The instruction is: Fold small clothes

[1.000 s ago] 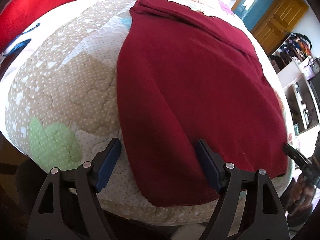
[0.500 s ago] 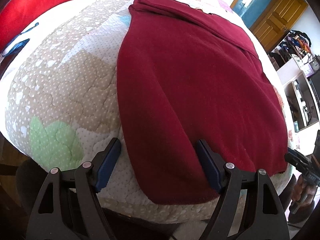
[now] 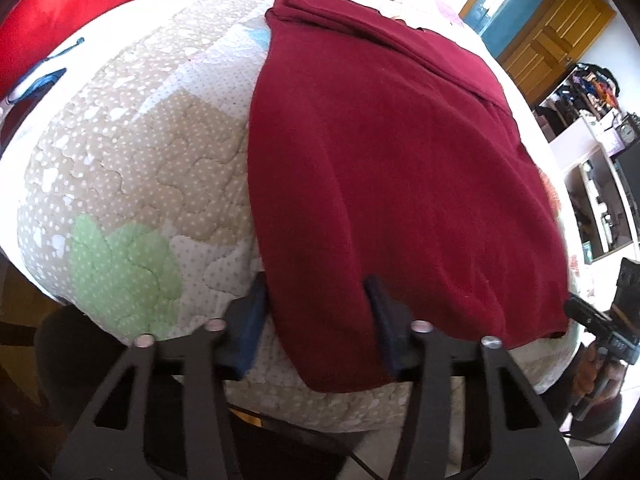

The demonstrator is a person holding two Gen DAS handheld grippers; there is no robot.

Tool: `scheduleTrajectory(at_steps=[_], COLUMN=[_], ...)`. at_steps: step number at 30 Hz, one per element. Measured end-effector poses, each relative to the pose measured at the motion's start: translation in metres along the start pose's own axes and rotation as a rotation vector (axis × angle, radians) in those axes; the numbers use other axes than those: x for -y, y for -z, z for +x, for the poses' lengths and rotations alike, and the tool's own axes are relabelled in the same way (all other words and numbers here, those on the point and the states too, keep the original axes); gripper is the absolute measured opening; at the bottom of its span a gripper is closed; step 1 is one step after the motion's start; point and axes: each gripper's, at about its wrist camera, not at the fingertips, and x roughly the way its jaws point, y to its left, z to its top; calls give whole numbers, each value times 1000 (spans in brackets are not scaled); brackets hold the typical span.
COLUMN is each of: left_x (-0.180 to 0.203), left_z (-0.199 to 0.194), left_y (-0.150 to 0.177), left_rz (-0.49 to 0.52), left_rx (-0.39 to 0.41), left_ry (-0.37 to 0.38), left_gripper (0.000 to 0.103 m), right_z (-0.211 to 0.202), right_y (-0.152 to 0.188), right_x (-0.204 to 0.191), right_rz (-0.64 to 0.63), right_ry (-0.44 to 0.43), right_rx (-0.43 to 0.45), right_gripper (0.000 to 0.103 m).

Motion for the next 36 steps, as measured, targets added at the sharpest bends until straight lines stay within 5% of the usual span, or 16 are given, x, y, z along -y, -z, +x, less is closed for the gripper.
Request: scheduleTrajectory(at_steps=[6, 8, 12, 17, 23, 29, 31, 33, 36], left_x=[7, 4, 9, 14, 23, 17, 10, -1, -12], left_z=[-4, -9, -20, -36, -26, -23, -15, -8, 5], left_y=[-5, -11, -30, -75, -151, -150, -138, -119, -85], left_rz=[29, 6, 21, 40, 48, 17, -29, -91, -182], left_rx=[6, 8, 42, 136, 204, 153, 90, 36, -27], left_ry=[4, 34, 52, 50, 48, 143, 188, 235, 300], left_gripper=[14, 13, 10, 9, 9, 10, 12, 32, 48], right_z=[11, 20, 27, 7, 7, 17, 22, 27, 32], right_y=[1, 0, -13, -61, -142, -205, -208, -208, -206], right_x=[-5, -13, -27, -31, -22, -17, -15, -14, -8], right_rz=[-3, -41, -104, -100, -51, -62, -69, -65, -36], right_ry=[-51, -55, -82, -152, -98, -24, -16, -16, -19], right_rx=[18, 8, 11, 151, 296, 339, 328, 321, 315], right_gripper=[46, 24, 13, 12, 11, 11, 11, 11, 11])
